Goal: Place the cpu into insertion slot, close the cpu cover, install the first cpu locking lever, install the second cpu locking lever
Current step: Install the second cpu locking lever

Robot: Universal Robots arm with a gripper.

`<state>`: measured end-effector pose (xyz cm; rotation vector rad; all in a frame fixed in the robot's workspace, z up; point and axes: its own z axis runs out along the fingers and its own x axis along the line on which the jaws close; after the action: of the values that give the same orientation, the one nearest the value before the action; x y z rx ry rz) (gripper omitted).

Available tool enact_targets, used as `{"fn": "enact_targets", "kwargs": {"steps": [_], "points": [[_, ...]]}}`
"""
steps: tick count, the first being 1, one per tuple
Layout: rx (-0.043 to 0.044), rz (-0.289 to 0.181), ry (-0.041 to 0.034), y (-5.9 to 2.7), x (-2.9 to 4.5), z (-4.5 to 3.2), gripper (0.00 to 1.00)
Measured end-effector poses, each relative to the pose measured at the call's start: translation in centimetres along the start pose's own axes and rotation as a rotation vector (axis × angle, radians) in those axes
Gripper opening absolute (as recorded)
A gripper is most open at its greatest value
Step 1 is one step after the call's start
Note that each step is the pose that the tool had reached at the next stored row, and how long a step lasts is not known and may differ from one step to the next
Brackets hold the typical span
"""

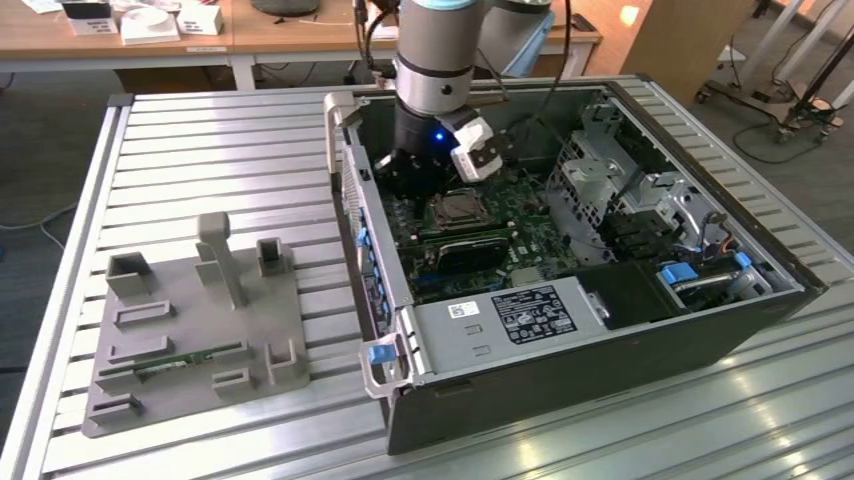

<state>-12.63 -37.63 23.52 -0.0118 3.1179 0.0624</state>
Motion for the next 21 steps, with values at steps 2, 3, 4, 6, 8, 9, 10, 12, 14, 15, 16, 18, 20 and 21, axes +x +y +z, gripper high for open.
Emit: {"fn": "enact_targets", "kwargs": {"steps": [2,3,4,6,8,9,10,12,14,15,16,18,20,21], "points": [[-0.0002,0.000,-0.0002,-0.01,-0.89,0.38,0.10],[-0.0001,0.000,-0.0001,-0.03,-1.37,0.58,0.10],[-0.0002,0.000,-0.0002,-0.04,-1.81,0.78,0.10],[-0.0005,0.000,-0.0002,-0.02,-2.15,0.84,0.10],[-0.0012,0.000,-0.0009,0.22,-2.17,0.41,0.10],[-0.0011,0.000,-0.0007,0.30,-2.18,0.00,0.10],[-0.0015,0.000,-0.0007,0.32,-2.19,-0.28,0.10],[-0.0028,0.000,-0.0011,0.33,-2.19,-0.36,0.10],[-0.0031,0.000,-0.0011,0.33,-2.19,-0.36,0.10],[-0.0030,0.000,-0.0009,0.33,-2.19,-0.37,0.10],[-0.0030,0.000,-0.0010,0.32,-2.18,-0.37,0.10],[-0.0030,0.000,-0.0010,0.32,-2.19,-0.37,0.10],[-0.0030,0.000,-0.0010,0.33,-2.18,-0.37,0.10],[-0.0031,0.000,-0.0010,0.33,-2.19,-0.37,0.10]]}}
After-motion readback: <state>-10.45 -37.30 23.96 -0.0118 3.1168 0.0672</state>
